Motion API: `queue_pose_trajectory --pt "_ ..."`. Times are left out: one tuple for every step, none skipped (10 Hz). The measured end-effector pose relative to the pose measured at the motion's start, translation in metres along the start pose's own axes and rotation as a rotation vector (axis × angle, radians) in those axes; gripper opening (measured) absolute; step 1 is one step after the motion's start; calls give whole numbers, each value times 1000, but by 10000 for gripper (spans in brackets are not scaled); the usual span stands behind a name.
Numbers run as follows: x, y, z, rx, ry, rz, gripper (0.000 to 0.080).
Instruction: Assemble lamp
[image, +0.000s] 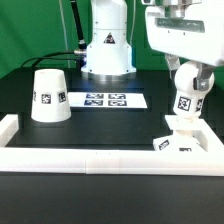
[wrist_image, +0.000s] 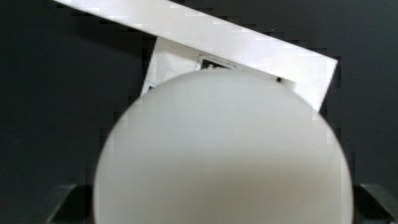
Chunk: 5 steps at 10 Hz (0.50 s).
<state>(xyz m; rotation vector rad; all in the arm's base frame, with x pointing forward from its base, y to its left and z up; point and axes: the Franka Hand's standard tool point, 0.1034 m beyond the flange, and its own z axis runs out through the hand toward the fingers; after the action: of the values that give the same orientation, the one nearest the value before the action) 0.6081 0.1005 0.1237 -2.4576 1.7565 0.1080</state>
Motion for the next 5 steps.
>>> queue_pose_trajectory --pt "0 0 0 0 0 -23 641" --pt "0 0 0 0 0 -69 691" --pt "0 0 0 -2 1 -152 691" --pt "1 0 0 -2 1 -277 697" --pt "0 0 0 -1 0 -346 697"
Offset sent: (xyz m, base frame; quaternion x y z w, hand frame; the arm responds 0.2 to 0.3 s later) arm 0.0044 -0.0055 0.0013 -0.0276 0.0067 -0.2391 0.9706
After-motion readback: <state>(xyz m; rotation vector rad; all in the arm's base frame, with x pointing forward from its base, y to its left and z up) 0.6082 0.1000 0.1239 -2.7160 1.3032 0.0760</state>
